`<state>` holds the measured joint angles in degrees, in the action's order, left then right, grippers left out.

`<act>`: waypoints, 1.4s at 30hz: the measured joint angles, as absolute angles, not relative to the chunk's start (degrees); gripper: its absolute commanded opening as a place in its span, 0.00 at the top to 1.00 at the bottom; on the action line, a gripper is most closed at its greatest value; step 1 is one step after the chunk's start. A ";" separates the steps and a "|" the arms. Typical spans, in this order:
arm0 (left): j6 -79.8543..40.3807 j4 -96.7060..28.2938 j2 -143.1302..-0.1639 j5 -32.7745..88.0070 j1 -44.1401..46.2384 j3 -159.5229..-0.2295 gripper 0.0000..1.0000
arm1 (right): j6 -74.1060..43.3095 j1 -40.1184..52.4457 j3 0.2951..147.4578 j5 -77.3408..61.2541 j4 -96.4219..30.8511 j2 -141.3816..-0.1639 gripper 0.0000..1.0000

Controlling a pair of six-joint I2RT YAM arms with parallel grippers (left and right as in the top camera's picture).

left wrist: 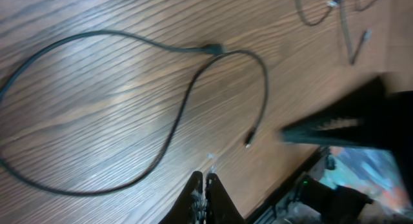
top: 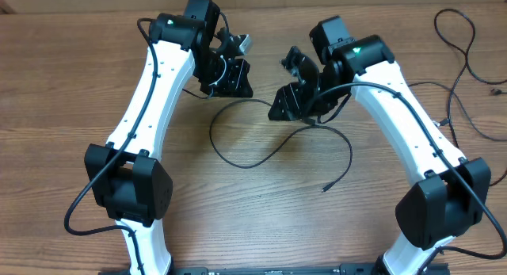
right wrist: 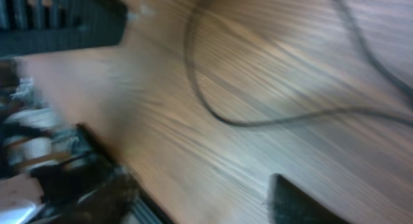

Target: Untangle cables

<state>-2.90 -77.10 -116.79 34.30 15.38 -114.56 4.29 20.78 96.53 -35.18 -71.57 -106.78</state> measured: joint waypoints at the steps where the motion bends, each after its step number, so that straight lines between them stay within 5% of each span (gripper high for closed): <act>1: -2.90 -77.14 -116.79 36.03 15.38 -115.20 0.96 | 5.65 20.78 94.70 -37.39 -71.29 -107.04 0.22; 4: -3.22 -76.99 -116.79 35.90 15.38 -115.24 0.96 | 5.67 21.76 85.06 -40.88 -61.87 -107.44 0.23; 9: -11.16 -76.25 -116.79 25.36 15.38 -115.24 0.86 | -15.94 23.57 79.26 -15.75 -53.67 -107.44 0.34; 12: -14.00 -75.18 -116.79 23.16 15.38 -115.24 0.86 | -24.67 23.55 76.79 -4.10 -45.93 -107.44 0.25; 14: -14.55 -74.94 -116.79 21.74 15.38 -115.24 0.85 | -16.91 23.57 76.49 -1.13 -39.86 -107.46 0.19; 15: -14.72 -74.94 -116.79 21.47 15.38 -115.24 0.84 | -3.07 23.55 76.47 -0.51 -38.30 -107.90 0.22; 19: -14.72 -74.94 -116.79 21.37 15.38 -115.24 0.84 | 15.81 23.49 76.47 -1.13 -38.06 -112.29 0.33; 34: -14.90 -73.63 -116.79 21.85 15.38 -115.24 0.81 | 20.99 22.48 73.36 -4.67 -33.82 -115.22 0.44; 37: -14.90 -73.65 -116.79 21.85 15.38 -115.24 0.77 | 18.39 22.48 72.40 -4.64 -34.24 -114.48 0.96; 40: -14.96 -73.65 -116.79 21.82 15.38 -115.24 0.77 | 8.40 22.17 72.38 -6.22 -36.75 -114.26 0.96; 42: -14.90 -73.67 -116.79 21.23 15.38 -115.24 0.87 | 2.87 22.17 74.26 -11.44 -44.38 -114.32 0.96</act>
<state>-14.90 -73.67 -116.79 21.23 15.38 -115.24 2.87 22.17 74.26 -11.44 -44.38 -114.32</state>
